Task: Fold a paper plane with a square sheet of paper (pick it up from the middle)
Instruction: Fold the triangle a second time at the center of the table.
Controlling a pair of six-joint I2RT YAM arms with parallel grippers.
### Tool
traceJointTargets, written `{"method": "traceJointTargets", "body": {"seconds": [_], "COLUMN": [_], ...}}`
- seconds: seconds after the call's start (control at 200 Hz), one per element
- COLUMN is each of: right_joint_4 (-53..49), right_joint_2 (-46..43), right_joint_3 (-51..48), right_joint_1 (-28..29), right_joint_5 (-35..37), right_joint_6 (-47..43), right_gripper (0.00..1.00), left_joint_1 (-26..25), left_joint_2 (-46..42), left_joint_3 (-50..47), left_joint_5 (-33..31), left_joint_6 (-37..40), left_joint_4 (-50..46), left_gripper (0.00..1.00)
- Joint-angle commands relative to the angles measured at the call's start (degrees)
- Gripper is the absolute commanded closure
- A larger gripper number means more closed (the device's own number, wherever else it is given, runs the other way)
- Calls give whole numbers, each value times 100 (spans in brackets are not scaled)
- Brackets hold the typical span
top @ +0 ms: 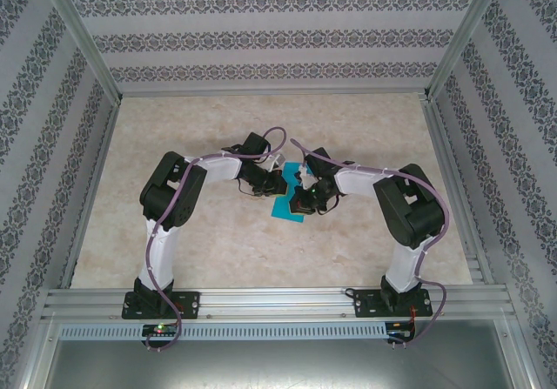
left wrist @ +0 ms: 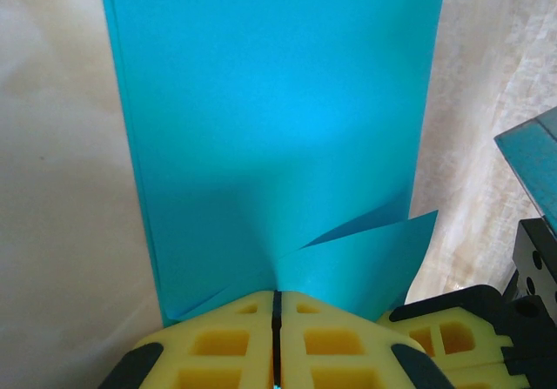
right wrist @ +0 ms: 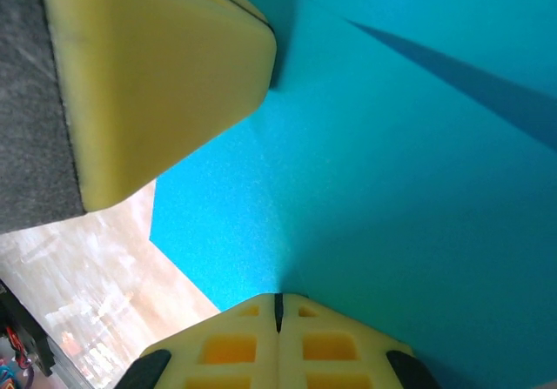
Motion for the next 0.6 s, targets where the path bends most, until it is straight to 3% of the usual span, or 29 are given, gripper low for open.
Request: {"method": "traceJointTargets", "body": {"seconds": [0.0, 0.595], "right_joint_4": [-148, -10], "right_joint_2": [-121, -452], "right_joint_3": [-283, -893], "right_joint_1": [-89, -267], "right_joint_5": [65, -162], "right_joint_6": [-136, -183], "right_gripper": [99, 99], "left_joint_1": [-9, -14], "left_joint_2": [688, 730], "left_joint_3": [-309, -269], "left_joint_5": [-945, -982], "left_joint_6": [251, 279], "left_joint_4": [-735, -824], "left_gripper": [89, 89]}}
